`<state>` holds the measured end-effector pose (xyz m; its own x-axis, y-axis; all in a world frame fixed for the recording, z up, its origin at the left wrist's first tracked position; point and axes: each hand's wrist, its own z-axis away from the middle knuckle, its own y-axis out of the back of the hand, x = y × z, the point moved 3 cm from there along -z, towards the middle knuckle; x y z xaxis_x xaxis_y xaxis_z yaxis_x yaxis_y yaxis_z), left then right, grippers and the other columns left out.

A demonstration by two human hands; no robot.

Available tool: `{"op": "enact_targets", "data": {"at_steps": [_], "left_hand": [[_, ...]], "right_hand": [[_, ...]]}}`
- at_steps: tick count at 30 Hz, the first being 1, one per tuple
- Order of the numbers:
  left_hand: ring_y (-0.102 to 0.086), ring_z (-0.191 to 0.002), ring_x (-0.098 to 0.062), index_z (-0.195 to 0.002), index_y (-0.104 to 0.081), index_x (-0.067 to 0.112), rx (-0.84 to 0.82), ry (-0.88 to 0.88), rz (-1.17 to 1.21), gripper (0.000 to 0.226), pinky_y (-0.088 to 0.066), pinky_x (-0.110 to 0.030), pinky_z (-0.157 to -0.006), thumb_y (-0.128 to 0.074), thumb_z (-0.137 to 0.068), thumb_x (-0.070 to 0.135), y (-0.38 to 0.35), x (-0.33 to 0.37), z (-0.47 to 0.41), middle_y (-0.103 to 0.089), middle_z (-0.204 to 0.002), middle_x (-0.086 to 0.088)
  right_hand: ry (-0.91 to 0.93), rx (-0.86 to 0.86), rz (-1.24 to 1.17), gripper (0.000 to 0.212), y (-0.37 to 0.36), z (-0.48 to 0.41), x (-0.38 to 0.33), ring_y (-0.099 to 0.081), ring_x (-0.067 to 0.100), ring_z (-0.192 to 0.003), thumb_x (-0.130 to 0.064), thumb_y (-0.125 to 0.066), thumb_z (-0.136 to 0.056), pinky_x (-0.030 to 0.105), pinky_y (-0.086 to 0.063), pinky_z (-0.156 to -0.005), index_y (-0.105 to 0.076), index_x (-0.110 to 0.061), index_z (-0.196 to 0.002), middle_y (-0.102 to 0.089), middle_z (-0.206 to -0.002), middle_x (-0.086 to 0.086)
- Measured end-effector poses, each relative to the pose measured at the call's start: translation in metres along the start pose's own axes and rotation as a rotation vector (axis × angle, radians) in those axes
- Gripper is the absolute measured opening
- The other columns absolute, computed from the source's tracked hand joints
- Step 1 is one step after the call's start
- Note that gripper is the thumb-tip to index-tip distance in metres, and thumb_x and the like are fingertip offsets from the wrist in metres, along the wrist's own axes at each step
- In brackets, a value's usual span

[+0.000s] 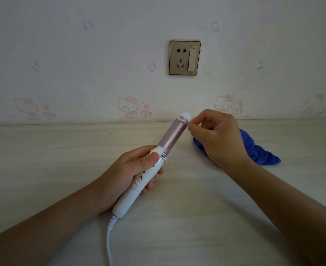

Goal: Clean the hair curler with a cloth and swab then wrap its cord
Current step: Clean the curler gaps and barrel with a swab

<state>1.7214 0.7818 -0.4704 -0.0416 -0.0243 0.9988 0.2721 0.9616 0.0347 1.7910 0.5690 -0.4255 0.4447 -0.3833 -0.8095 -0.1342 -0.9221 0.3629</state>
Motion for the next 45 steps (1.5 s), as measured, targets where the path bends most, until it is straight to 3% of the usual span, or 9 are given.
{"op": "enact_targets", "data": {"at_steps": [7,10,15,19,26,33,38,41,45], "left_hand": [[-0.057,-0.065,-0.019,-0.12,-0.071,0.018,-0.035,-0.011,0.1,0.037,-0.049,-0.029,-0.052,-0.062,-0.093,0.041,0.0,0.0,-0.007,-0.065,-0.096,-0.012],[-0.057,-0.063,-0.019,-0.118,-0.071,0.015,-0.03,-0.01,0.148,0.034,-0.048,-0.028,-0.051,-0.061,-0.093,0.036,0.003,-0.003,-0.007,-0.065,-0.097,-0.014],[-0.057,-0.063,-0.018,-0.119,-0.072,0.018,-0.033,-0.024,0.124,0.033,-0.048,-0.027,-0.051,-0.059,-0.094,0.036,0.003,0.001,-0.005,-0.066,-0.096,-0.013],[-0.056,-0.062,-0.019,-0.116,-0.073,0.017,-0.015,-0.019,0.146,0.032,-0.047,-0.027,-0.05,-0.058,-0.093,0.034,0.001,0.001,-0.005,-0.065,-0.097,-0.015],[-0.057,-0.06,-0.02,-0.118,-0.074,0.019,0.005,-0.021,0.12,0.034,-0.047,-0.026,-0.048,-0.058,-0.092,0.035,0.001,0.003,-0.004,-0.067,-0.092,-0.015],[-0.058,-0.063,-0.019,-0.119,-0.073,0.026,0.014,-0.017,0.002,0.034,-0.048,-0.028,-0.049,-0.058,-0.093,0.041,0.001,0.003,-0.004,-0.069,-0.092,-0.011],[-0.052,-0.049,-0.017,-0.124,-0.066,0.037,-0.026,0.042,-0.062,0.05,-0.044,-0.027,-0.044,-0.053,-0.085,0.065,-0.007,0.005,-0.009,-0.071,-0.087,-0.012],[-0.049,-0.045,-0.017,-0.118,-0.066,0.028,-0.021,0.091,-0.038,0.056,-0.042,-0.024,-0.043,-0.054,-0.081,0.068,-0.007,0.005,-0.009,-0.064,-0.077,-0.01],[-0.046,-0.043,-0.016,-0.095,-0.064,0.015,0.031,0.094,0.023,0.054,-0.039,-0.022,-0.04,-0.055,-0.087,0.067,-0.005,0.0,-0.007,-0.06,-0.073,-0.01]], "right_hand": [[-0.035,0.137,-0.02,0.016,0.015,-0.006,0.004,-0.05,0.007,-0.049,-0.01,-0.07,-0.088,0.027,-0.052,-0.056,-0.071,-0.019,-0.074,-0.065,-0.061,0.012],[-0.02,0.07,-0.032,0.016,0.009,-0.001,0.002,-0.051,0.011,-0.05,-0.009,-0.071,-0.088,0.028,-0.053,-0.057,-0.071,-0.018,-0.075,-0.064,-0.059,0.012],[-0.037,-0.046,-0.085,0.02,-0.007,0.007,-0.003,-0.037,0.005,-0.042,-0.005,-0.072,-0.089,0.019,-0.034,-0.04,-0.072,-0.017,-0.073,-0.047,-0.047,-0.004],[-0.02,-0.003,-0.093,0.022,-0.002,0.003,-0.003,-0.04,0.005,-0.042,-0.006,-0.071,-0.089,0.019,-0.039,-0.04,-0.071,-0.019,-0.073,-0.05,-0.047,-0.004],[0.028,-0.256,0.018,0.021,-0.025,0.019,-0.006,-0.041,0.004,-0.042,-0.008,-0.074,-0.089,0.018,-0.04,-0.045,-0.073,-0.023,-0.075,-0.048,-0.046,-0.011],[-0.06,-0.122,0.019,0.017,-0.014,0.007,0.001,-0.04,0.003,-0.04,-0.01,-0.073,-0.089,0.017,-0.037,-0.041,-0.075,-0.02,-0.076,-0.049,-0.046,-0.009],[-0.09,-0.051,0.029,0.018,-0.008,0.005,0.008,-0.038,0.003,-0.038,-0.014,-0.074,-0.089,0.014,-0.032,-0.037,-0.074,-0.022,-0.073,-0.049,-0.045,-0.011],[-0.1,-0.032,0.044,0.016,-0.009,0.005,0.009,-0.039,0.003,-0.039,-0.017,-0.075,-0.089,0.015,-0.032,-0.038,-0.074,-0.021,-0.074,-0.054,-0.05,-0.008],[-0.087,-0.081,0.022,0.017,-0.014,0.007,0.007,-0.039,0.003,-0.039,-0.015,-0.075,-0.09,0.016,-0.033,-0.04,-0.075,-0.022,-0.074,-0.049,-0.047,-0.01]]}}
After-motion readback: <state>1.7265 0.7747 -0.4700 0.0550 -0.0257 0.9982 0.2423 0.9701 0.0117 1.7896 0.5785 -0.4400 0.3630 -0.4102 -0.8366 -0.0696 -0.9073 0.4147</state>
